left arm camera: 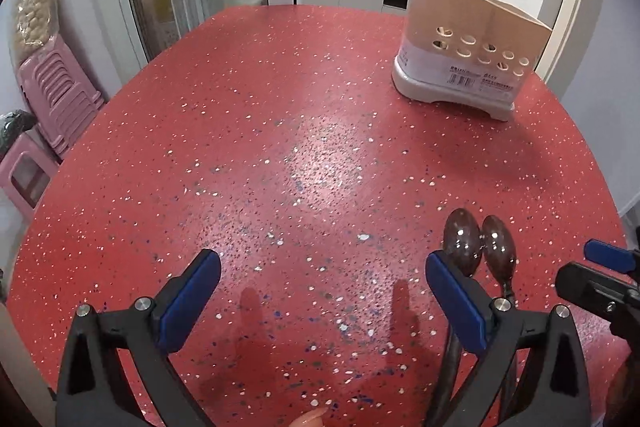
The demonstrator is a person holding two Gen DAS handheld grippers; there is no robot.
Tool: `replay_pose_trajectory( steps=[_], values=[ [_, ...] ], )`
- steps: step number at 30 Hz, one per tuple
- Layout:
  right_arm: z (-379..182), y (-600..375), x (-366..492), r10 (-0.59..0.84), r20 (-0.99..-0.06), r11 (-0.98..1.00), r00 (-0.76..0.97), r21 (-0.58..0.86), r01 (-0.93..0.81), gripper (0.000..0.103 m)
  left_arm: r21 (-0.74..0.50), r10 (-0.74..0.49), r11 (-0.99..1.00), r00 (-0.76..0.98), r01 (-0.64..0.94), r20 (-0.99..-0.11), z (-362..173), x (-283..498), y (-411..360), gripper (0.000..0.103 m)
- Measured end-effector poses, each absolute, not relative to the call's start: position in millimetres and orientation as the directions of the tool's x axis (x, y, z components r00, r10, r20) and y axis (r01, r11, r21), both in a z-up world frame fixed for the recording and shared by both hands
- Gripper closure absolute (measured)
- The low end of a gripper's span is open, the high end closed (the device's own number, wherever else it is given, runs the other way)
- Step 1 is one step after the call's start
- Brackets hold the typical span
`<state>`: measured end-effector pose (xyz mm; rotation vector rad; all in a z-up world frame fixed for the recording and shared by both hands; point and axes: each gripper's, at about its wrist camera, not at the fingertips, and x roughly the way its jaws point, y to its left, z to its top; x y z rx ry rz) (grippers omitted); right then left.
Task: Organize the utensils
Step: 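Move both open tools back over the two remaining spoons, then grasp a brown spoon with the right tool while the left grasps the other spoon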
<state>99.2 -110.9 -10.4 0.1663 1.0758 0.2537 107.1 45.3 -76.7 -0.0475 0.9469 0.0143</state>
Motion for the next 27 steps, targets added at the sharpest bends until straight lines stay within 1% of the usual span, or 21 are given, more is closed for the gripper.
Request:
replay_pose_trajectory(
  steps=[7, 12, 15, 19, 24, 26, 27],
  values=[
    [-13, -102, 102, 0.228, -0.89, 0.973, 0.395, 0.195, -0.121, 0.0, -0.039, -0.005, 0.998, 0.586, -0.046, -0.81, -91, 100, 62, 0.0],
    [-14, -93, 102, 0.196, -0.905, 0.979, 0.376, 0.161, -0.124, 0.0, -0.031, 0.001, 0.999, 0.581, -0.044, -0.814, -100, 98, 71, 0.0],
    [-16, -87, 105, 0.174, -0.913, 0.983, 0.369, 0.138, -0.123, 0.0, -0.027, -0.004, 0.999, 0.576, -0.031, -0.817, -87, 97, 75, 0.0],
    [-18, -79, 108, 0.146, -0.922, 0.987, 0.359, 0.108, -0.123, 0.0, -0.019, -0.007, 1.0, 0.571, -0.015, -0.821, -83, 100, 79, 0.0],
    [-22, -67, 114, 0.103, -0.929, 0.989, 0.357, 0.059, -0.132, 0.009, -0.014, -0.011, 1.0, 0.559, -0.001, -0.829, -80, 102, 83, 0.0],
    [-26, -66, 117, 0.09, -0.934, 0.991, 0.346, 0.048, -0.129, 0.018, -0.016, -0.018, 1.0, 0.555, 0.008, -0.831, -79, 102, 82, 0.0],
    [-28, -65, 118, 0.085, -0.937, 0.991, 0.339, 0.044, -0.126, 0.021, -0.017, -0.022, 1.0, 0.553, 0.014, -0.833, -78, 103, 82, 0.0]
  ],
)
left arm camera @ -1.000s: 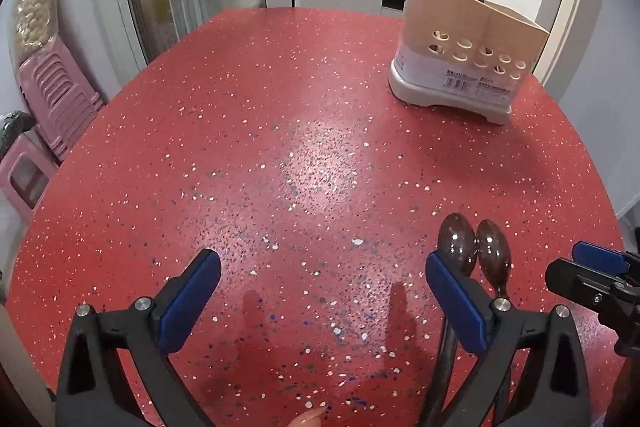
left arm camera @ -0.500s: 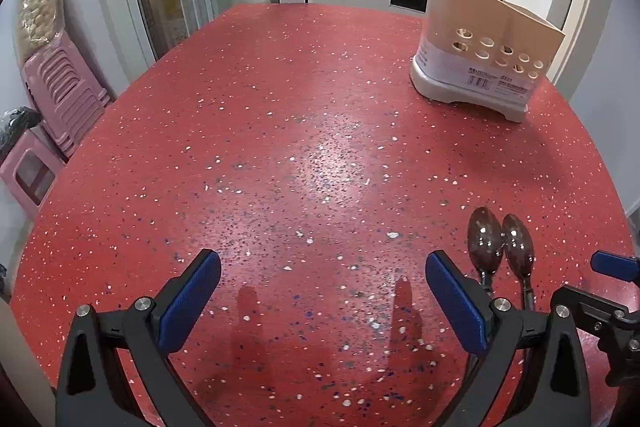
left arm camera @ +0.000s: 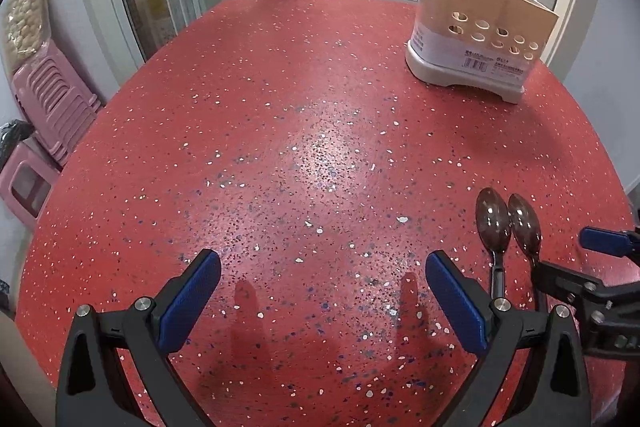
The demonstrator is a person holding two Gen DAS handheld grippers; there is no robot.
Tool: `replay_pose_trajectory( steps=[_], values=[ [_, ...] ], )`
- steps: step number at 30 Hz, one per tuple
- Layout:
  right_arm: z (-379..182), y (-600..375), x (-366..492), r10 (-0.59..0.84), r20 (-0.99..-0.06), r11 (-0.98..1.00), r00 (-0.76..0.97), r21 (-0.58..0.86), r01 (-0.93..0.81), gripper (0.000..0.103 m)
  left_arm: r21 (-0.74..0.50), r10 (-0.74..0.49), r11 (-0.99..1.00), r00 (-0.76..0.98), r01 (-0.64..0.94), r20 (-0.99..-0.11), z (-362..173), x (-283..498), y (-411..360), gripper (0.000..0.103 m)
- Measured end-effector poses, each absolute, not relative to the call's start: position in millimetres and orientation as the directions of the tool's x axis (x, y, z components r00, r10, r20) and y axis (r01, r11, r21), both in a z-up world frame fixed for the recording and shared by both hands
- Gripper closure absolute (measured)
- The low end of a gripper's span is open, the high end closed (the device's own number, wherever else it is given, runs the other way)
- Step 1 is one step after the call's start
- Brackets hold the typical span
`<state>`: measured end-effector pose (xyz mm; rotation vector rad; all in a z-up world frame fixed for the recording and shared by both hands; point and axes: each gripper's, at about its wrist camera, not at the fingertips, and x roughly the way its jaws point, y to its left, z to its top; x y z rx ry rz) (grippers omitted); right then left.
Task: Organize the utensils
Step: 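Grasp a brown spoon with the right tool while the left grasps the other spoon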
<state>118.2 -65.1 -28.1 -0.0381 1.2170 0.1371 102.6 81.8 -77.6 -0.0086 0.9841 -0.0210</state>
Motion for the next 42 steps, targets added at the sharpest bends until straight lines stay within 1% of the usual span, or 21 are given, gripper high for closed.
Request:
replay_pose_trajectory(
  steps=[1, 6, 8, 12, 14, 15, 17, 20, 23, 25, 26, 27, 33, 36, 37, 38, 39, 40, 42],
  values=[
    [-30, -63, 120, 0.081, -0.94, 0.992, 0.332, 0.042, -0.123, 0.025, -0.018, -0.026, 1.0, 0.552, 0.019, -0.834, -77, 104, 82, 0.0],
    [-34, -57, 121, 0.048, -0.944, 0.99, 0.328, 0.002, -0.139, 0.031, -0.022, -0.05, 0.998, 0.54, 0.059, -0.84, -76, 105, 73, 0.0],
    [-35, -51, 121, 0.025, -0.944, 0.988, 0.33, -0.027, -0.152, 0.035, -0.022, -0.059, 0.997, 0.535, 0.076, -0.843, -75, 105, 69, 0.0],
    [-35, -48, 120, 0.028, -0.942, 0.984, 0.335, -0.033, -0.172, 0.044, -0.028, -0.083, 0.993, 0.518, 0.113, -0.852, -74, 105, 60, 0.0],
    [-35, -46, 119, 0.03, -0.94, 0.984, 0.34, -0.031, -0.174, 0.056, -0.03, -0.093, 0.991, 0.508, 0.131, -0.856, -74, 106, 56, 0.0],
    [-34, -48, 119, 0.035, -0.939, 0.984, 0.342, -0.027, -0.175, 0.058, -0.029, -0.098, 0.989, 0.504, 0.143, -0.858, -73, 107, 53, 0.0],
    [-33, -52, 119, 0.036, -0.937, 0.985, 0.346, -0.025, -0.172, 0.069, -0.026, -0.105, 0.986, 0.495, 0.164, -0.863, -73, 109, 47, 0.0],
    [-30, -63, 118, 0.051, -0.934, 0.985, 0.355, -0.013, -0.174, 0.081, -0.027, -0.118, 0.981, 0.475, 0.194, -0.872, -73, 110, 38, 0.0],
    [-28, -66, 116, 0.061, -0.928, 0.983, 0.367, -0.008, -0.184, 0.088, -0.028, -0.127, 0.975, 0.453, 0.219, -0.882, -74, 113, 27, 0.0],
    [-27, -71, 114, 0.11, -0.924, 0.98, 0.367, 0.04, -0.195, 0.092, -0.027, -0.131, 0.972, 0.442, 0.234, -0.888, -74, 113, 20, 0.0],
    [-26, -74, 113, 0.136, -0.919, 0.978, 0.371, 0.064, -0.199, 0.099, -0.025, -0.131, 0.97, 0.438, 0.241, -0.889, -74, 114, 17, 0.0],
    [-25, -77, 113, 0.146, -0.914, 0.976, 0.379, 0.071, -0.204, 0.102, -0.021, -0.131, 0.968, 0.433, 0.249, -0.892, -74, 115, 12, 0.0],
    [-27, -86, 114, 0.194, -0.911, 0.969, 0.363, 0.12, -0.217, 0.102, 0.026, -0.098, 0.957, 0.405, 0.29, -0.909, -74, 115, -10, 0.0],
    [-28, -95, 118, 0.229, -0.917, 0.966, 0.327, 0.173, -0.191, 0.098, 0.042, -0.085, 0.953, 0.396, 0.301, -0.914, -75, 115, -17, 0.0],
    [-28, -97, 118, 0.239, -0.917, 0.964, 0.318, 0.187, -0.187, 0.092, 0.044, -0.082, 0.952, 0.393, 0.303, -0.916, -75, 114, -18, 0.0],
    [-27, -96, 116, 0.244, -0.917, 0.964, 0.317, 0.192, -0.185, 0.08, 0.046, -0.08, 0.952, 0.391, 0.303, -0.917, -75, 116, -20, 0.0],
    [-27, -97, 117, 0.243, -0.917, 0.964, 0.316, 0.193, -0.182, 0.076, 0.049, -0.077, 0.952, 0.389, 0.303, -0.918, -75, 117, -21, 0.0],
    [-26, -96, 116, 0.242, -0.918, 0.965, 0.315, 0.192, -0.181, 0.073, 0.054, -0.071, 0.952, 0.39, 0.301, -0.918, -74, 116, -21, 0.0],
    [-27, -93, 117, 0.224, -0.923, 0.969, 0.312, 0.176, -0.176, 0.073, 0.059, -0.066, 0.953, 0.391, 0.298, -0.918, -73, 115, -22, 0.0]
  ],
)
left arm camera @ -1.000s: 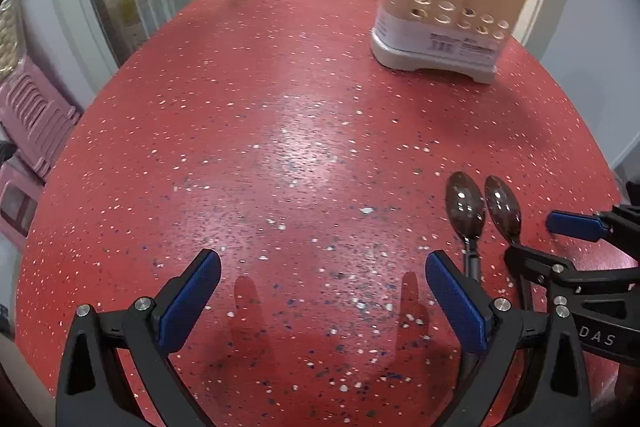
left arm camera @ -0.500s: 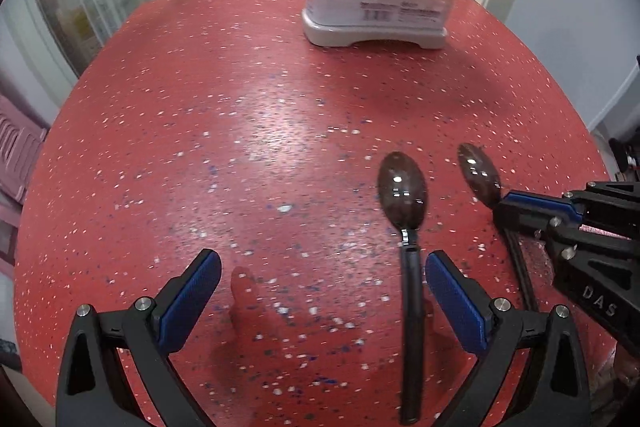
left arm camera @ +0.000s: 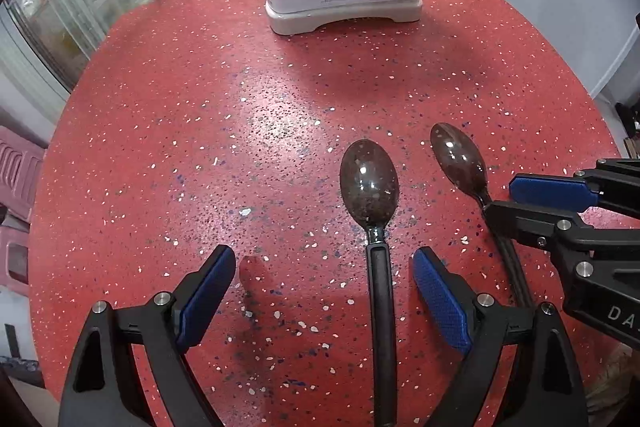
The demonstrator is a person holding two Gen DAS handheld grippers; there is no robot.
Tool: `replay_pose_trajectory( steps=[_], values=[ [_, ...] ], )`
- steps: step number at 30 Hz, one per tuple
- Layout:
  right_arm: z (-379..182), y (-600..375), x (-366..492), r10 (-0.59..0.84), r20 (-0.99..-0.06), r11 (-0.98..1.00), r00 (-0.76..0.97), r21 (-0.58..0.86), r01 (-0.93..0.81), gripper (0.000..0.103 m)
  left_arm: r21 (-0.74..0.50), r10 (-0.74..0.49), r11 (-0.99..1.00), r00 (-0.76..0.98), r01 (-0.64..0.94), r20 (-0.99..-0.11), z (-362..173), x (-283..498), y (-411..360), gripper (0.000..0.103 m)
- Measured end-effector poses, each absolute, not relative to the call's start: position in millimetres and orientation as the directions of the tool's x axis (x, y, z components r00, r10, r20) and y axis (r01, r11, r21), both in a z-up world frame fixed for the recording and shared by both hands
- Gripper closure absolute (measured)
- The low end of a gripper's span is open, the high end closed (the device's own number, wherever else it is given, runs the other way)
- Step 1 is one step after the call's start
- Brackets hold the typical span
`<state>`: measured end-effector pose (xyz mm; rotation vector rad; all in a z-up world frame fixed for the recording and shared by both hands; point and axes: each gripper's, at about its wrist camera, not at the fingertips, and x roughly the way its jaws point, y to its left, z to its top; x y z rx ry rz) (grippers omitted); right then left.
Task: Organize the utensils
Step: 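Grasp a brown spoon with the right tool while the left grasps the other spoon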
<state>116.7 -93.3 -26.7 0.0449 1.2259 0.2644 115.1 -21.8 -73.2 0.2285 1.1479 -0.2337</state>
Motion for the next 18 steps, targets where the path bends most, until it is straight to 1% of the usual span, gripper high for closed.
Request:
replay_pose_trajectory(
  steps=[6, 9, 10, 14, 16, 18],
  values=[
    [-28, -79, 120, 0.136, -0.944, 0.98, 0.299, 0.083, -0.183, 0.074, 0.063, -0.069, 0.949, 0.398, 0.31, -0.915, -74, 112, -18, 0.0],
    [-29, -74, 121, 0.101, -0.951, 0.977, 0.294, 0.038, -0.211, 0.08, 0.092, -0.054, 0.94, 0.407, 0.33, -0.912, -74, 108, -23, 0.0],
    [-30, -73, 121, 0.095, -0.951, 0.974, 0.294, 0.028, -0.224, 0.086, 0.09, -0.054, 0.939, 0.404, 0.331, -0.913, -74, 108, -24, 0.0],
    [-31, -80, 122, 0.131, -0.95, 0.97, 0.283, 0.064, -0.235, 0.09, 0.0, -0.121, 0.946, 0.354, 0.324, -0.927, -75, 111, -19, 0.01],
    [-30, -87, 119, 0.151, -0.947, 0.969, 0.285, 0.085, -0.231, 0.092, -0.01, -0.127, 0.946, 0.344, 0.323, -0.93, -74, 113, -18, 0.011],
    [-27, -97, 115, 0.193, -0.936, 0.965, 0.294, 0.127, -0.23, 0.095, -0.011, -0.13, 0.944, 0.338, 0.331, -0.932, -73, 114, -23, 0.016]
  ],
)
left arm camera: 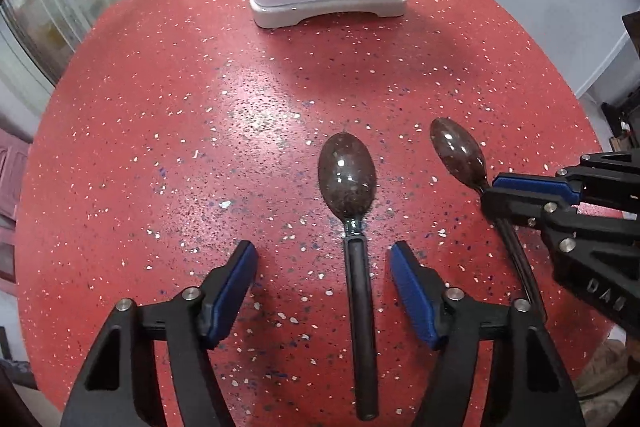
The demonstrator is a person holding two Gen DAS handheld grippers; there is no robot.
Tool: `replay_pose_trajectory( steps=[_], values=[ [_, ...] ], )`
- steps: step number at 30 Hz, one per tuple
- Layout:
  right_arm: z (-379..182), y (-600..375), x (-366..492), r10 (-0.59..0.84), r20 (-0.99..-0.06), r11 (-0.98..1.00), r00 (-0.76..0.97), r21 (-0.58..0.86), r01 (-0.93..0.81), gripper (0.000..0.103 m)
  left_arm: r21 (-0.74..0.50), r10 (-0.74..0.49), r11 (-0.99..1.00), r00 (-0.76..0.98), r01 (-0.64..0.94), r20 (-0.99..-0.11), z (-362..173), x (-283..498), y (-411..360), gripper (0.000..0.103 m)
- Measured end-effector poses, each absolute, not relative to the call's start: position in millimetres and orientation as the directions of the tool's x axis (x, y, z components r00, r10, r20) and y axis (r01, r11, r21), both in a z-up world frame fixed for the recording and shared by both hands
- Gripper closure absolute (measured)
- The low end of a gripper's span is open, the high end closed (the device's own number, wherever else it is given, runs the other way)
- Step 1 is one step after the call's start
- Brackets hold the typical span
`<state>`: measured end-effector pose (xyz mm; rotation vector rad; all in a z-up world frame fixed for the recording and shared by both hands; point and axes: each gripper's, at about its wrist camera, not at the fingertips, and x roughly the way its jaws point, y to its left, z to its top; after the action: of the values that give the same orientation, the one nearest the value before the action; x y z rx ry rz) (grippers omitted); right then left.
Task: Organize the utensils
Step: 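Grasp a brown spoon with the right tool while the left grasps the other spoon, then lift both held spoons and carry them toward the utensil holder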
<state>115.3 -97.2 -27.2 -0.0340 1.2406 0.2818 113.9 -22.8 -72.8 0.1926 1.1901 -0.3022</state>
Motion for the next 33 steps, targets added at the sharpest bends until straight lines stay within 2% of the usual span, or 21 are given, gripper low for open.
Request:
replay_pose_trajectory(
  steps=[1, 3, 6, 7, 10, 12, 13, 14, 19, 20, 22, 24, 33],
  values=[
    [-25, -102, 112, 0.206, -0.93, 0.963, 0.303, 0.139, -0.229, 0.103, -0.009, -0.129, 0.942, 0.336, 0.337, -0.933, -73, 113, -25, 0.02],
    [-24, -108, 110, 0.209, -0.926, 0.963, 0.315, 0.14, -0.228, 0.103, -0.008, -0.132, 0.935, 0.327, 0.354, -0.936, -71, 113, -31, 0.026],
    [-26, -116, 107, 0.219, -0.926, 0.962, 0.306, 0.154, -0.223, 0.103, -0.02, -0.151, 0.924, 0.315, 0.382, -0.937, -68, 112, -40, 0.052],
    [-27, -117, 107, 0.226, -0.927, 0.961, 0.298, 0.163, -0.223, 0.103, -0.023, -0.155, 0.922, 0.315, 0.387, -0.936, -67, 111, -42, 0.066],
    [-26, -124, 106, 0.255, -0.923, 0.956, 0.287, 0.198, -0.215, 0.099, -0.041, -0.167, 0.931, 0.325, 0.363, -0.931, -67, 110, -40, 0.066],
    [-26, -124, 109, 0.263, -0.924, 0.956, 0.278, 0.209, -0.207, 0.08, -0.05, -0.174, 0.937, 0.336, 0.345, -0.926, -66, 107, -37, 0.066],
    [-24, -124, 108, 0.264, -0.923, 0.956, 0.28, 0.211, -0.206, 0.067, -0.049, -0.171, 0.94, 0.343, 0.337, -0.924, -66, 106, -35, 0.066],
    [-23, -123, 108, 0.257, -0.924, 0.957, 0.284, 0.203, -0.207, 0.066, -0.047, -0.169, 0.942, 0.347, 0.333, -0.922, -66, 104, -35, 0.067],
    [-26, -103, 111, 0.173, -0.948, 0.972, 0.269, 0.12, -0.204, 0.067, -0.042, -0.166, 0.948, 0.374, 0.317, -0.912, -66, 95, -28, 0.066],
    [-27, -97, 111, 0.136, -0.953, 0.974, 0.269, 0.079, -0.214, 0.072, -0.049, -0.17, 0.95, 0.379, 0.309, -0.909, -66, 93, -26, 0.067],
    [-28, -85, 109, 0.078, -0.956, 0.97, 0.283, 0.007, -0.244, 0.09, -0.061, -0.178, 0.953, 0.389, 0.296, -0.904, -65, 91, -22, 0.066],
    [-29, -77, 105, 0.053, -0.951, 0.962, 0.303, -0.032, -0.27, 0.091, -0.069, -0.187, 0.956, 0.41, 0.286, -0.893, -62, 89, -18, 0.066],
    [-19, -98, 90, 0.232, -0.902, 0.954, 0.364, 0.137, -0.267, 0.091, -0.102, -0.211, 0.964, 0.478, 0.244, -0.853, -44, 83, -4, 0.066]
  ],
)
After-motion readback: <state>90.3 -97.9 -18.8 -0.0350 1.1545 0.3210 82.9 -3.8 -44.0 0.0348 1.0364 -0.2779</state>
